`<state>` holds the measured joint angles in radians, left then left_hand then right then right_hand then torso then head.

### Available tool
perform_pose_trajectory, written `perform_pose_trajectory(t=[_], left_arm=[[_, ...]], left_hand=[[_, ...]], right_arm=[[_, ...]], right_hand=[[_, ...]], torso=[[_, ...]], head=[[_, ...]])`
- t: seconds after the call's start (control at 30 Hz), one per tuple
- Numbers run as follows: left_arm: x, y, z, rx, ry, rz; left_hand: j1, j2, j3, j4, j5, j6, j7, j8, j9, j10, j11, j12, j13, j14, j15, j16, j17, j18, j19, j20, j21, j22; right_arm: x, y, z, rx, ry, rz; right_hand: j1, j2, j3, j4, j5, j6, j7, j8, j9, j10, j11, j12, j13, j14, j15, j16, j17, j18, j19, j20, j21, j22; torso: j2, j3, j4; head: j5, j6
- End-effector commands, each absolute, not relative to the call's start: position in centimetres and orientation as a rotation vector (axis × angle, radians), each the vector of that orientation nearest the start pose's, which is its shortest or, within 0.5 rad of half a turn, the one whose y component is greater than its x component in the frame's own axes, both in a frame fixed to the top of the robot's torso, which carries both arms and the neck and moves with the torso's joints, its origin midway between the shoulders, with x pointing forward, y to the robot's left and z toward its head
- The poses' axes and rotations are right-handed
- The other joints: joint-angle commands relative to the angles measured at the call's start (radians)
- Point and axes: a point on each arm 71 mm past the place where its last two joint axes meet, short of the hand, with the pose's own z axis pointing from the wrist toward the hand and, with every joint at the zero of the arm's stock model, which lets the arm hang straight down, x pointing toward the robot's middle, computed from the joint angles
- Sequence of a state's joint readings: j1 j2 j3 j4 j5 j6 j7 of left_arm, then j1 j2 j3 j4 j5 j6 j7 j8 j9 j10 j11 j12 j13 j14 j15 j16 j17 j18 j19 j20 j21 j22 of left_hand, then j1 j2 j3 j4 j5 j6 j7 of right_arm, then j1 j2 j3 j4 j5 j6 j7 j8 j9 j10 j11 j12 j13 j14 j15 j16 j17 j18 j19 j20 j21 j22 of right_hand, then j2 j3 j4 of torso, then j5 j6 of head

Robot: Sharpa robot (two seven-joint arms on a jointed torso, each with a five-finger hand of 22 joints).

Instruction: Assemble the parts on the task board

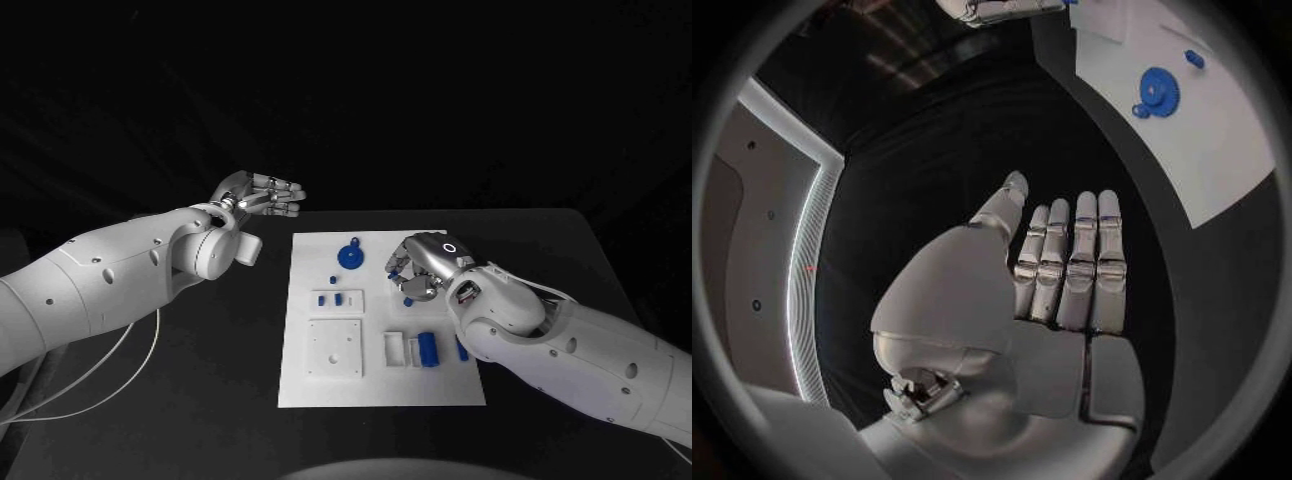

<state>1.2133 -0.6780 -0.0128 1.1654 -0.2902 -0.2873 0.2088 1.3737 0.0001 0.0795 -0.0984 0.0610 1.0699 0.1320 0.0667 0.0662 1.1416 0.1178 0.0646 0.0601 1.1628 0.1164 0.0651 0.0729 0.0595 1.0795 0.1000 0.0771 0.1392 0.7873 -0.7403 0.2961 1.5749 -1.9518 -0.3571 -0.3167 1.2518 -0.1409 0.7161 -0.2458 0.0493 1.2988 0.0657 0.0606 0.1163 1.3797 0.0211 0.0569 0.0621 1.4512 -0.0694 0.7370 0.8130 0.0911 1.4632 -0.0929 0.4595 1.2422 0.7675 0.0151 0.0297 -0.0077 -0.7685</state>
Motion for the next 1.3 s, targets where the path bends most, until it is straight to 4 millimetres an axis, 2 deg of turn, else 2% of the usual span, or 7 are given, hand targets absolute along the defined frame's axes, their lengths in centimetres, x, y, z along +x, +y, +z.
perform_pose_trajectory(t=[0.03,0.2,0.43,0.53,0.9,1.07,1.3], left_arm=[[55.4,22.7,-18.9,-0.946,1.502,-1.234],[55.4,22.2,-19.0,-0.956,1.491,-1.241],[55.2,21.4,-19.4,-0.964,1.497,-1.254],[55.2,21.2,-19.6,-0.966,1.501,-1.258],[55.1,20.7,-19.8,-0.969,1.514,-1.267],[55.1,20.6,-19.8,-0.969,1.519,-1.269],[55.1,20.6,-19.9,-0.97,1.523,-1.269]], left_hand=[[0.003,0.008,-0.001,0.004,-0.005,-0.002,-0.001,-0.003,0.001,0.004,0.003,-0.006,-0.001,0.001,-0.001,-0.003,0.0,0.018,0.007,0.002,0.005,-0.002],[0.004,0.009,0.0,0.004,-0.004,0.0,-0.001,-0.003,0.001,0.005,0.003,-0.006,-0.001,0.003,-0.002,-0.003,0.001,0.018,0.008,0.001,0.006,-0.002],[0.004,0.01,0.0,0.005,-0.004,0.0,-0.002,-0.003,0.001,0.007,0.002,-0.006,-0.001,0.005,-0.002,-0.003,0.001,0.017,0.009,0.0,0.007,-0.003],[0.002,0.01,0.001,0.006,-0.004,0.0,-0.002,-0.003,0.0,0.006,0.002,-0.006,-0.001,0.005,-0.002,-0.003,0.001,0.016,0.009,0.0,0.008,-0.004],[0.002,0.01,0.001,0.006,-0.004,0.0,-0.002,-0.003,0.0,0.006,0.002,-0.006,-0.001,0.005,-0.002,-0.003,0.001,0.016,0.009,0.0,0.008,-0.004],[0.001,0.01,0.001,0.007,-0.004,-0.001,-0.001,-0.003,0.0,0.004,0.003,-0.006,-0.001,0.003,-0.002,-0.003,0.0,0.016,0.008,0.0,0.009,-0.007],[0.0,0.009,-0.001,0.008,-0.005,-0.003,-0.001,-0.003,0.0,0.003,0.004,-0.006,-0.001,0.002,-0.001,-0.004,0.0,0.016,0.008,0.0,0.009,-0.008]], right_arm=[[43.4,-14.4,-24.4,-0.21,1.564,0.562],[41.7,-12.4,-26.3,-0.254,1.593,0.597],[40.1,-10.5,-28.5,-0.28,1.627,0.628],[39.6,-9.8,-29.2,-0.291,1.64,0.636],[39.1,-8.5,-30.9,-0.292,1.651,0.631],[39.1,-8.4,-31.2,-0.292,1.657,0.623],[38.9,-8.2,-31.6,-0.298,1.666,0.622]], right_hand=[[-0.001,0.008,0.0,0.002,0.001,-0.002,0.003,0.004,0.002,0.011,-0.007,0.005,0.003,0.001,-0.005,-0.007,-0.001,0.017,0.043,-0.005,-0.005,0.0],[-0.001,0.008,0.001,0.001,0.001,-0.002,0.003,0.004,0.003,0.011,-0.007,0.005,0.003,0.002,-0.004,-0.008,-0.001,0.017,0.043,-0.005,-0.006,0.0],[-0.001,0.007,0.002,0.0,0.002,-0.002,0.003,0.004,0.004,0.011,-0.006,0.005,0.003,0.002,-0.004,-0.008,-0.002,0.018,0.044,-0.005,-0.006,0.002],[-0.002,0.007,0.004,-0.001,0.002,-0.002,0.003,0.004,0.005,0.011,-0.006,0.005,0.003,0.002,-0.004,-0.008,-0.002,0.018,0.044,-0.005,-0.007,0.002],[-0.005,0.007,0.007,-0.005,0.004,-0.003,0.003,0.004,0.007,0.012,-0.006,0.005,0.003,0.003,-0.004,-0.008,-0.003,0.019,0.045,-0.004,-0.008,0.004],[-0.007,0.007,0.01,-0.006,0.005,-0.003,0.002,0.004,0.008,0.012,-0.006,0.005,0.003,0.003,-0.004,-0.007,-0.003,0.02,0.045,-0.004,-0.006,0.005],[-0.009,0.007,0.011,-0.008,0.005,-0.003,0.002,0.004,0.01,0.012,-0.006,0.005,0.003,0.003,-0.004,-0.007,-0.004,0.02,0.045,-0.004,-0.007,0.006]], torso=[[-0.008,-0.0069,-0.002],[-0.019,-0.0132,-0.0028],[-0.025,-0.0172,-0.0003],[-0.026,-0.0172,0.0014],[-0.023,-0.0168,-0.001],[-0.024,-0.0186,-0.0014],[-0.024,-0.0174,-0.0012]], head=[[0.016,-0.007],[0.037,-0.018],[0.053,-0.03],[0.059,-0.036],[0.082,-0.05],[0.079,-0.05],[0.08,-0.054]])
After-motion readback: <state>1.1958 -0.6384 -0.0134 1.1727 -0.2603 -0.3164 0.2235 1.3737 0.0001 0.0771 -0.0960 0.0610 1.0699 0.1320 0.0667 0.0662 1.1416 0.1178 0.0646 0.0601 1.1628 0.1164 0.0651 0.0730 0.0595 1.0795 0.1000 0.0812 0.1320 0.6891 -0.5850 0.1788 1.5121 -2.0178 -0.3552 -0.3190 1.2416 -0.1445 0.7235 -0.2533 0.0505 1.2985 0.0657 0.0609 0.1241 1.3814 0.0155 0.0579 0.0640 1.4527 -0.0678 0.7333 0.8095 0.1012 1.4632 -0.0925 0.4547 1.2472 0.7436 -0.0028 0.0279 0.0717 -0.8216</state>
